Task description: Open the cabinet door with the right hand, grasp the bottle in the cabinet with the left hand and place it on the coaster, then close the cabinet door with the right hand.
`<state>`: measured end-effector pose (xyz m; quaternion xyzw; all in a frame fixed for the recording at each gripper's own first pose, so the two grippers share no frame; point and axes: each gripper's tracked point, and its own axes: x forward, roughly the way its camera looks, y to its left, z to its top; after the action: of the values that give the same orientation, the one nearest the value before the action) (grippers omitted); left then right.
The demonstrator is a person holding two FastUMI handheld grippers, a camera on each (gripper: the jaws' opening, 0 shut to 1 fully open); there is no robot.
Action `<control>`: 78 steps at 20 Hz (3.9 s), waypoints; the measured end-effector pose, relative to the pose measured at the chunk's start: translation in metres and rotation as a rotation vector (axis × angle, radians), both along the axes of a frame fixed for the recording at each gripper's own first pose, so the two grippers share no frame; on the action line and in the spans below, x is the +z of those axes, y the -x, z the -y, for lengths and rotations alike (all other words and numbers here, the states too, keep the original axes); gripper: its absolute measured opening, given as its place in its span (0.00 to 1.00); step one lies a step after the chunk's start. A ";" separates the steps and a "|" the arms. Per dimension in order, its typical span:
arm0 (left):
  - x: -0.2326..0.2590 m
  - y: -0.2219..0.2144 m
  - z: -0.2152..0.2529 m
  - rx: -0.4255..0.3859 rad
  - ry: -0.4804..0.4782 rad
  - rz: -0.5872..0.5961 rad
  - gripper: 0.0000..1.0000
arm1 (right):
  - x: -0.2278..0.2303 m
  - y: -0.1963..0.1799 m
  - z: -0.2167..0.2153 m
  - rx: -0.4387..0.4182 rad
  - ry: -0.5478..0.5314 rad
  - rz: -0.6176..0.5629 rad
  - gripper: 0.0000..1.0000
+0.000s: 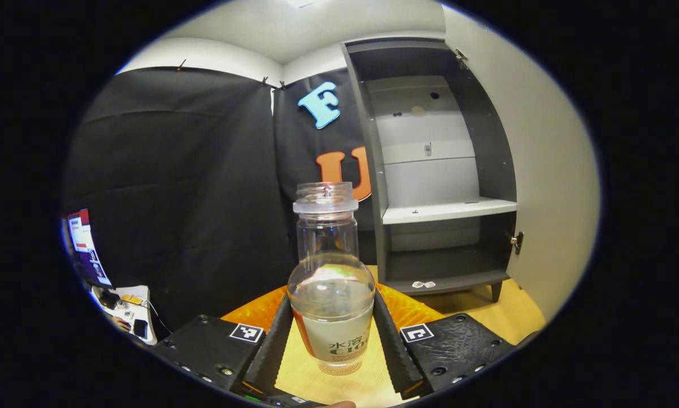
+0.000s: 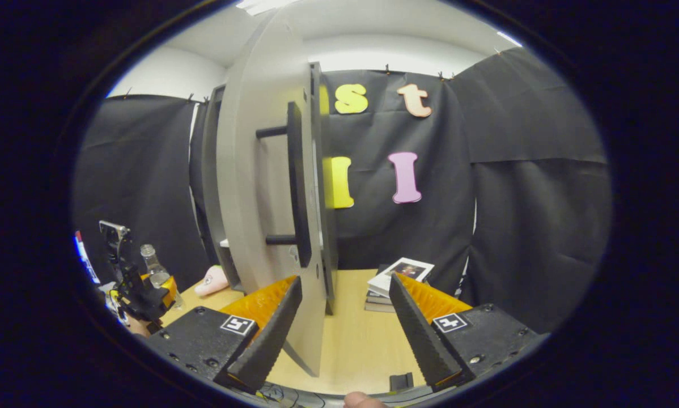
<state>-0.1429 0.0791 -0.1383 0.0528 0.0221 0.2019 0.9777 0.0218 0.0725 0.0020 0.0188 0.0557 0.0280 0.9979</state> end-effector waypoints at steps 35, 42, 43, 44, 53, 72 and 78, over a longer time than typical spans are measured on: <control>-0.190 -0.052 -0.055 0.004 0.208 -0.044 0.98 | -0.111 -0.009 0.006 -0.127 0.220 -0.388 0.99; -0.110 -0.018 -0.044 -0.147 0.093 0.051 0.96 | -0.102 0.002 -0.004 -0.084 0.237 -0.342 0.99; -0.103 -0.036 -0.031 -0.274 0.109 0.125 0.95 | -0.102 0.001 -0.005 -0.074 0.227 -0.331 0.99; -0.115 -0.053 -0.023 -0.346 0.166 0.115 0.84 | -0.103 -0.001 -0.006 -0.064 0.226 -0.319 0.99; -0.202 -0.073 -0.054 -0.139 0.315 -0.191 0.96 | -0.117 0.009 -0.008 -0.081 0.278 -0.372 0.99; 0.074 0.024 -0.003 -0.359 0.122 0.008 0.95 | -0.062 0.017 -0.014 -0.091 0.071 -0.185 0.98; 0.119 0.060 0.013 -0.359 0.112 0.030 0.95 | 0.021 0.015 -0.011 -0.048 -0.038 0.029 0.94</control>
<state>-0.2032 0.0665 -0.0195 -0.0017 0.0090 0.0232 0.9997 0.0069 0.0839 0.0233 0.0386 0.0404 0.0052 0.9984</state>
